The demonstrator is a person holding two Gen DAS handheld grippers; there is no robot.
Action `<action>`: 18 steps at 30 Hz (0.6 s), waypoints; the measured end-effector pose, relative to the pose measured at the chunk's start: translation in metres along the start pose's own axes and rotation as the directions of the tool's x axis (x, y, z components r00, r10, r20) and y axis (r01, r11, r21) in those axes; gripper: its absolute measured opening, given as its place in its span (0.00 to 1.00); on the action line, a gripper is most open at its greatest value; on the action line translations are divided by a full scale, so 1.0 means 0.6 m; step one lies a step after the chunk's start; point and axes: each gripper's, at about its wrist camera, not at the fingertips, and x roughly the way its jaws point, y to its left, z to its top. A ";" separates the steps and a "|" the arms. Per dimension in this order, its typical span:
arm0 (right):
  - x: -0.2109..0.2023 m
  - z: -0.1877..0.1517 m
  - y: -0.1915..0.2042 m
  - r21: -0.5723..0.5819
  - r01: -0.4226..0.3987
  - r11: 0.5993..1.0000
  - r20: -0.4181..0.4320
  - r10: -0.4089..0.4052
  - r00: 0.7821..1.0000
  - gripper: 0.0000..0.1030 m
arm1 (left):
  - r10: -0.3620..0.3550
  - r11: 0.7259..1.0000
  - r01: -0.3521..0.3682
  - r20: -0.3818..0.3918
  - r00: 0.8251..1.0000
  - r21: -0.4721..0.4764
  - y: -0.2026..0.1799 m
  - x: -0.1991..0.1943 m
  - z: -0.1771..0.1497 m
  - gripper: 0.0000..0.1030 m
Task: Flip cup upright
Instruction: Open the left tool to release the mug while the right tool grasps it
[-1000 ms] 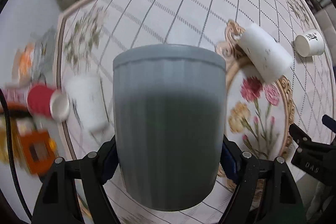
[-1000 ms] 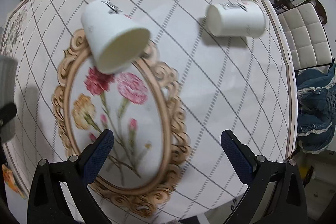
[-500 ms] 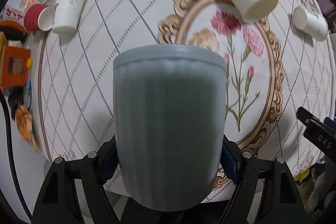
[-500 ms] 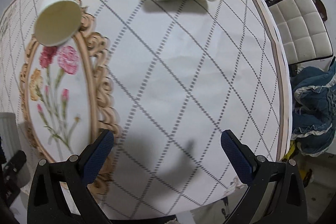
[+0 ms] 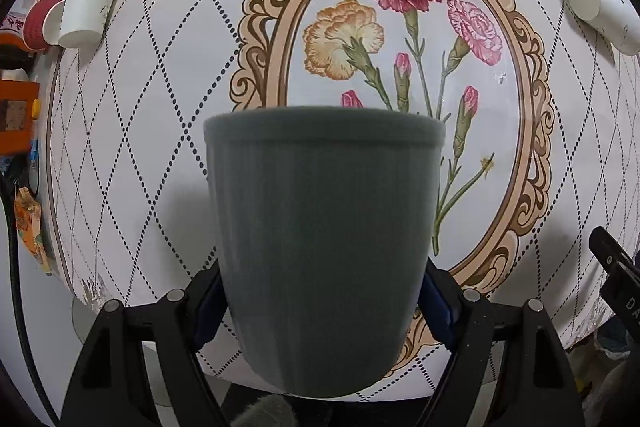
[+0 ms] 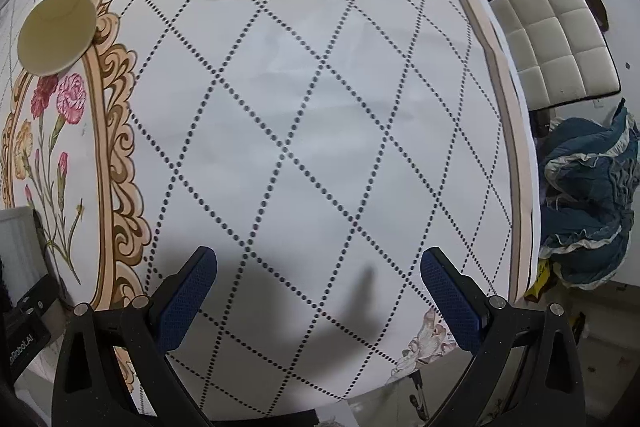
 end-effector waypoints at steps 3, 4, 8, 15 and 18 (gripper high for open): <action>0.006 -0.001 -0.007 0.001 -0.001 1.000 -0.006 0.001 1.000 1.00 | 0.016 1.000 -0.016 0.003 1.000 0.017 -0.015 0.000 -0.008 0.95; 0.010 -0.002 -0.009 -0.003 -0.003 1.000 -0.011 0.003 1.000 1.00 | 0.023 1.000 -0.023 0.007 1.000 0.019 -0.015 -0.001 -0.011 0.96; 0.014 -0.014 -0.001 -0.016 -0.006 1.000 -0.020 0.006 1.000 1.00 | -0.002 1.000 0.002 0.017 1.000 0.004 -0.022 -0.031 0.010 0.96; 0.004 -0.015 -0.002 -0.008 -0.037 0.999 -0.019 0.037 0.999 1.00 | -0.109 0.994 0.110 0.044 0.993 -0.010 0.034 -0.110 -0.003 0.96; -0.006 -0.017 0.001 -0.013 -0.062 0.998 -0.018 0.061 0.998 1.00 | -0.147 0.988 0.150 0.085 0.985 -0.026 0.073 -0.156 -0.019 0.96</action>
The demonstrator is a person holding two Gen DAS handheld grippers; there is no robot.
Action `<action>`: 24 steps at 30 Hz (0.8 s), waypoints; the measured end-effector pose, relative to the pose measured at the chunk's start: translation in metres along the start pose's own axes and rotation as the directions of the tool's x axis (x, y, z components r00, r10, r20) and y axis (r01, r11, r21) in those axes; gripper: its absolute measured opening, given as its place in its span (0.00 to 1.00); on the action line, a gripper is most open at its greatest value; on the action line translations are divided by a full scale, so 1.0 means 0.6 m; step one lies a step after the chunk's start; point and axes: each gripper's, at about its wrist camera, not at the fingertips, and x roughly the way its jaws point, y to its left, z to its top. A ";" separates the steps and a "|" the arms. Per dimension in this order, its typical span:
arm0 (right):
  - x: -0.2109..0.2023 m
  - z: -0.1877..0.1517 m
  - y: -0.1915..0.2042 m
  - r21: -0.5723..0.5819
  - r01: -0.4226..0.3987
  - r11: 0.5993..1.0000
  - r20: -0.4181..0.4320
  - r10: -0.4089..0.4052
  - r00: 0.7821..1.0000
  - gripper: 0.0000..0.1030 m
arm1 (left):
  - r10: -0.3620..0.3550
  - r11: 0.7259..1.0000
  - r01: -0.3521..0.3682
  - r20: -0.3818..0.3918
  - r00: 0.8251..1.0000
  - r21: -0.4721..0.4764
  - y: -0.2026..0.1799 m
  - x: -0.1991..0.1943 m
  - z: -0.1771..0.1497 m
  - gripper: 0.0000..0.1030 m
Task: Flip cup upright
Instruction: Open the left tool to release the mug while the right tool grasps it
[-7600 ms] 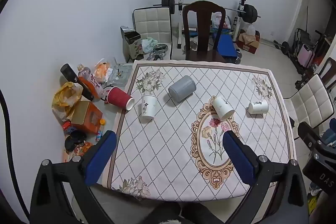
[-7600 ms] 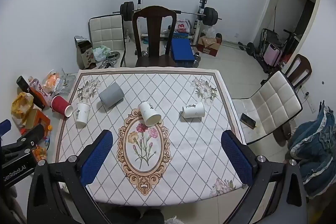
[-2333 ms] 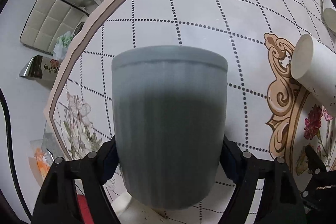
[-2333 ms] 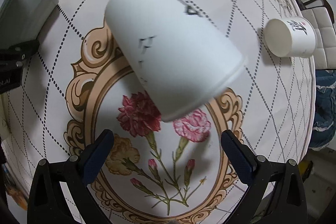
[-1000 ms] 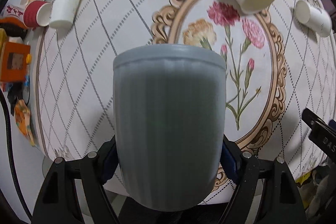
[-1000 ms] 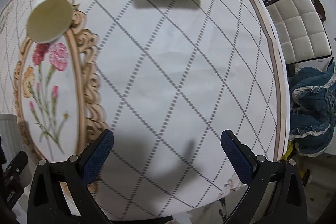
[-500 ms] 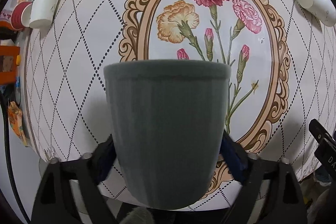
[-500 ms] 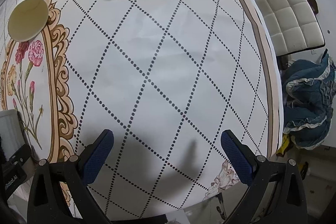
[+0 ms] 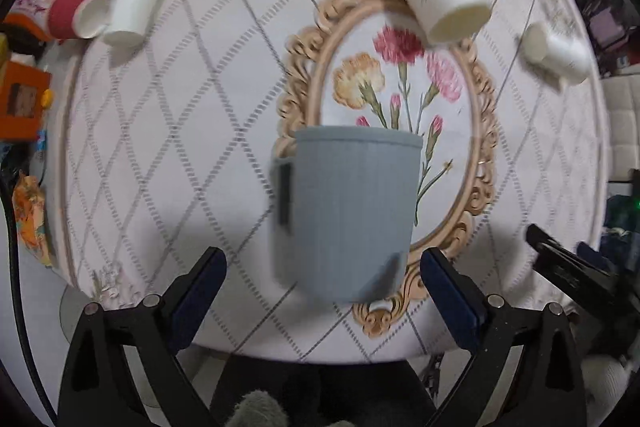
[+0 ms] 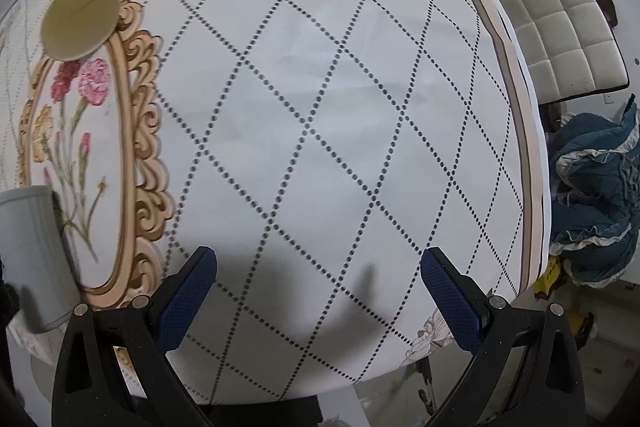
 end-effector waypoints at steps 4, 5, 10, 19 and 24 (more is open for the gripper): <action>-0.023 -0.003 0.018 -0.015 -0.045 0.999 0.004 0.045 0.999 1.00 | 0.007 1.000 -0.005 0.087 0.996 -0.022 0.057 -0.064 -0.008 0.96; -0.032 -0.004 0.025 -0.021 -0.061 0.998 0.008 0.061 0.998 1.00 | 0.017 0.999 -0.013 0.102 0.995 -0.030 0.060 -0.064 -0.003 0.96; -0.083 -0.007 0.085 -0.084 -0.149 0.985 0.022 0.151 0.988 1.00 | 0.109 0.992 -0.097 0.173 0.979 -0.078 0.118 -0.049 0.000 0.96; -0.131 -0.010 0.263 -0.231 -0.194 0.953 0.008 0.202 0.979 1.00 | 0.132 0.988 -0.114 0.174 0.976 -0.107 0.196 0.005 -0.004 0.96; -0.116 -0.005 0.329 -0.242 -0.180 0.953 -0.033 0.178 0.984 1.00 | 0.131 0.989 -0.118 0.160 0.978 -0.090 0.210 0.029 -0.002 0.96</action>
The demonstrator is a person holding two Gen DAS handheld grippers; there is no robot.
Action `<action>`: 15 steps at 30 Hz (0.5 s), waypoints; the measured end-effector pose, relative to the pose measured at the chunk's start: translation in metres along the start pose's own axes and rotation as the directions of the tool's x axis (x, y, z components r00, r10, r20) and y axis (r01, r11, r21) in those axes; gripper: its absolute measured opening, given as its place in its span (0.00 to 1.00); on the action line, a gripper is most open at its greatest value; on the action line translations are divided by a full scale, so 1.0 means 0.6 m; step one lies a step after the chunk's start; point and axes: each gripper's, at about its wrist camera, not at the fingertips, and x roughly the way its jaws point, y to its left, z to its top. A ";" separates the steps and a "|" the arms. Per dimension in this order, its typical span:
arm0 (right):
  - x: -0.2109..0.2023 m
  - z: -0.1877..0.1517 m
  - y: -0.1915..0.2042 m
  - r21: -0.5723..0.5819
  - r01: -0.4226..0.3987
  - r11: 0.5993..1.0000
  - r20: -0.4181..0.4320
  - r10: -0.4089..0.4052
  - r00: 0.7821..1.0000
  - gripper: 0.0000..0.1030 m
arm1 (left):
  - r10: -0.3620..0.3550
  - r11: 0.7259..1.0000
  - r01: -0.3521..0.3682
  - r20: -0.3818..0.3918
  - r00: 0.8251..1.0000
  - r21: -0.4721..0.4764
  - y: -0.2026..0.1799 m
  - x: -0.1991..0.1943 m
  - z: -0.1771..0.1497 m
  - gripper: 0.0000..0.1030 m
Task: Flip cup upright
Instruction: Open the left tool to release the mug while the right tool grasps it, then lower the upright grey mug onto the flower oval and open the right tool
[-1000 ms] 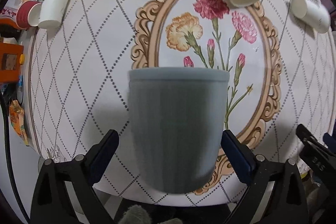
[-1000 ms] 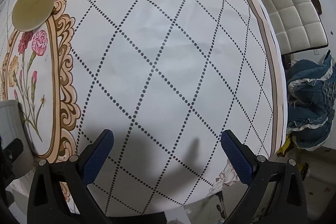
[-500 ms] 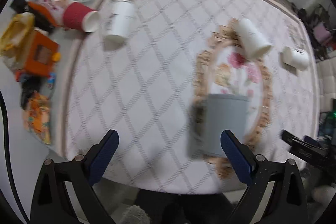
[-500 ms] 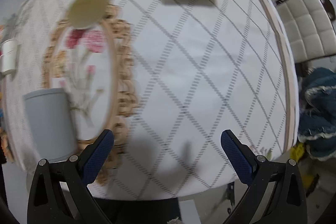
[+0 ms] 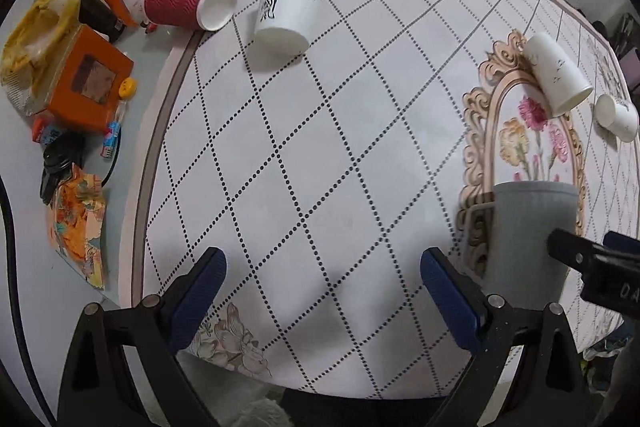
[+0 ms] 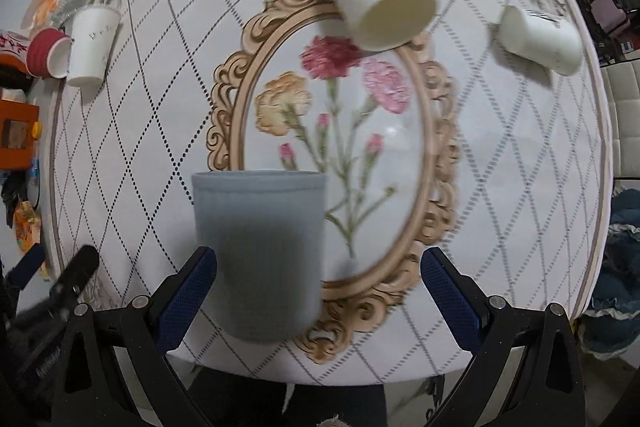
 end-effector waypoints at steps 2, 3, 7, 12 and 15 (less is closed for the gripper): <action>0.015 0.009 0.013 -0.001 -0.010 1.000 -0.026 0.010 1.000 1.00 | 0.002 1.000 -0.002 -0.002 1.000 0.016 0.003 0.008 0.002 0.96; 0.020 0.012 0.018 0.000 -0.003 1.000 -0.038 0.003 0.999 1.00 | 0.004 1.000 -0.004 -0.002 1.000 0.025 0.005 0.012 0.003 0.96; 0.033 0.021 0.035 0.006 0.003 1.000 -0.057 -0.003 0.998 0.99 | 0.004 0.998 -0.004 -0.005 1.000 0.055 0.011 0.026 0.006 0.96; 0.053 0.029 0.043 0.038 -0.014 0.999 -0.105 0.018 0.994 0.87 | 0.013 0.996 -0.012 -0.014 1.000 0.092 0.011 0.038 0.013 0.96; 0.058 0.034 0.056 0.042 -0.019 0.999 -0.120 0.024 0.992 0.82 | 0.011 0.994 -0.010 -0.011 1.000 0.108 0.008 0.041 0.018 0.96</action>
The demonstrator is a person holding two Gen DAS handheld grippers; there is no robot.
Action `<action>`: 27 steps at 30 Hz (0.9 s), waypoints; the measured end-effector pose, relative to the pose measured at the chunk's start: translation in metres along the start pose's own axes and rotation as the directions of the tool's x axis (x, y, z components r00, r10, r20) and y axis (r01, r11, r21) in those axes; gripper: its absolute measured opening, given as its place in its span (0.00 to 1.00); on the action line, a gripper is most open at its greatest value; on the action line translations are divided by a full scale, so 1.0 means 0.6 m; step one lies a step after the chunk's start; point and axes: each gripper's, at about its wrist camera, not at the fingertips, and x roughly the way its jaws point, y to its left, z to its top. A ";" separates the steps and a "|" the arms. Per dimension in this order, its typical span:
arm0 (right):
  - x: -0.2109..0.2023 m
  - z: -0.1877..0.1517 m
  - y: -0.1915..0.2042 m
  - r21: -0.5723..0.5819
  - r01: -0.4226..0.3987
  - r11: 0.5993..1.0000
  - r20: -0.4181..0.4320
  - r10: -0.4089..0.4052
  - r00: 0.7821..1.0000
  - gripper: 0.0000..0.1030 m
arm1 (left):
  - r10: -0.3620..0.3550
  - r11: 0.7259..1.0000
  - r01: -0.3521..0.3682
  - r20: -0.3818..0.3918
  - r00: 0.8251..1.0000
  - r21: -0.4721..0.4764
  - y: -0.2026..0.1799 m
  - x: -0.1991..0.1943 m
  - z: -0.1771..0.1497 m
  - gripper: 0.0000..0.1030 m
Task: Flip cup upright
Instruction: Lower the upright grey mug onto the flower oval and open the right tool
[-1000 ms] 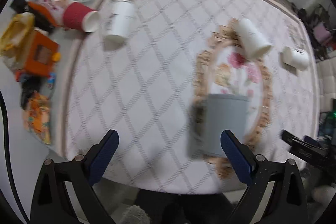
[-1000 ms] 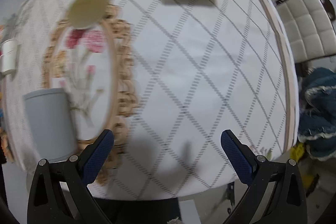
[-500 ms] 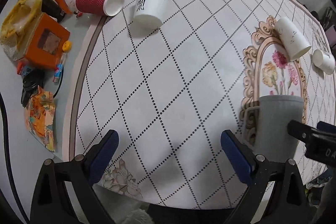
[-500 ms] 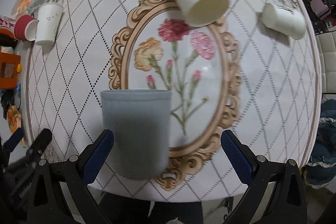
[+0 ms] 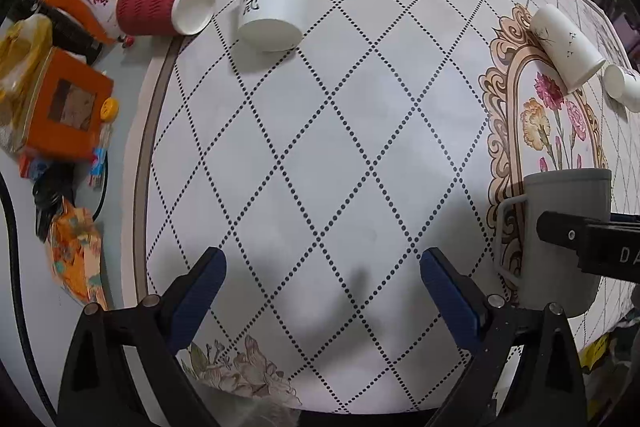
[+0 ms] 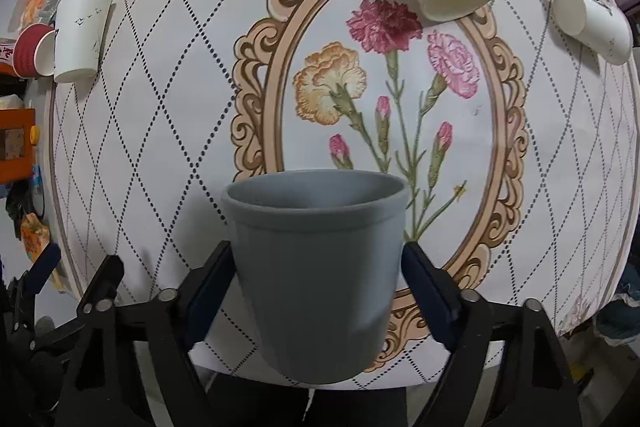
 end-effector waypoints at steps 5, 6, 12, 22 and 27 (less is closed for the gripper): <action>0.003 0.005 0.012 0.001 0.000 1.000 -0.011 0.000 1.000 0.81 | 0.001 1.000 0.000 -0.005 1.000 0.020 -0.005 0.005 0.008 0.96; 0.001 0.004 0.011 0.001 0.002 1.000 -0.012 -0.002 1.000 0.81 | 0.003 1.000 -0.003 -0.006 1.000 0.023 -0.007 0.006 0.009 0.96; -0.006 0.002 0.003 0.013 -0.011 1.000 0.022 0.011 1.000 0.81 | 0.008 1.000 -0.008 -0.006 1.000 0.029 -0.006 0.005 0.017 0.96; -0.073 -0.015 0.015 -0.001 -0.036 0.999 0.232 0.036 0.972 0.81 | 0.064 0.998 -0.063 0.058 0.996 -0.020 0.009 -0.009 0.026 0.97; -0.108 0.007 0.017 0.001 -0.018 1.000 0.404 0.016 0.915 0.81 | 0.041 0.997 -0.039 0.037 0.998 -0.071 0.031 0.003 0.039 1.00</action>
